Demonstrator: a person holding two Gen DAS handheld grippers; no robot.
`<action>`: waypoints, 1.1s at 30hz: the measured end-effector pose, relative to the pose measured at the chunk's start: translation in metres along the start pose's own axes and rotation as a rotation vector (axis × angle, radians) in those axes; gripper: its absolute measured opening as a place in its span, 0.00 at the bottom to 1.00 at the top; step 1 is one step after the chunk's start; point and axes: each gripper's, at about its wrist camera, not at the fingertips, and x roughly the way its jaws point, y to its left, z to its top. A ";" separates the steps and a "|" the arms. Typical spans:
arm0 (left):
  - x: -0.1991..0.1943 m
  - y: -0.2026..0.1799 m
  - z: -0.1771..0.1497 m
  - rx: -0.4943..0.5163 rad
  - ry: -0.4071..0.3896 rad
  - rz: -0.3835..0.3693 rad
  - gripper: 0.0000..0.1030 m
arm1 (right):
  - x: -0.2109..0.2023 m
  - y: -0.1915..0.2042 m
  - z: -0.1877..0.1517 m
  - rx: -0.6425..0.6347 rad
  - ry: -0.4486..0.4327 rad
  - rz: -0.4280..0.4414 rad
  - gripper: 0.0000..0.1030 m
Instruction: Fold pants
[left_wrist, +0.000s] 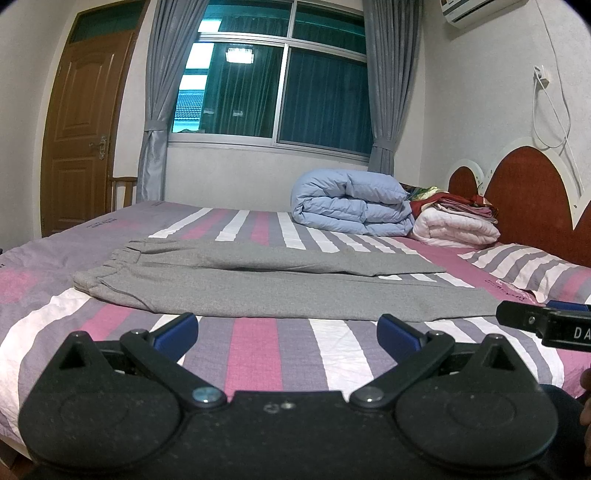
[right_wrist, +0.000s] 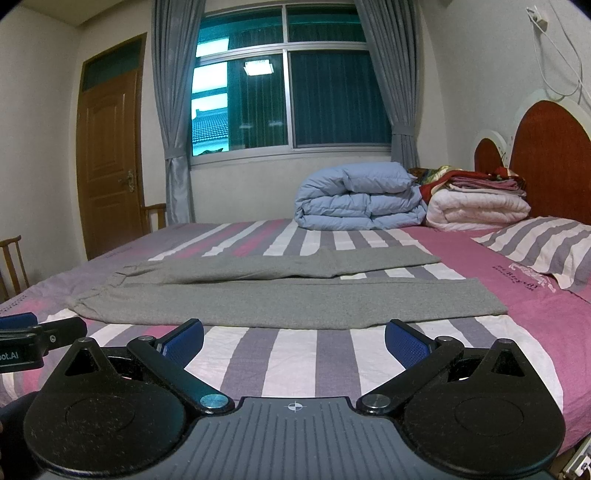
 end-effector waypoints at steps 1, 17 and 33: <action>-0.001 0.000 0.000 0.000 -0.001 0.001 0.94 | 0.000 0.000 0.000 0.000 0.001 0.000 1.00; 0.003 0.003 0.002 -0.021 0.013 -0.004 0.94 | 0.007 0.006 0.007 -0.023 0.031 0.014 1.00; 0.099 0.134 0.072 -0.042 0.123 0.092 0.94 | 0.160 0.080 0.064 -0.184 0.197 0.112 1.00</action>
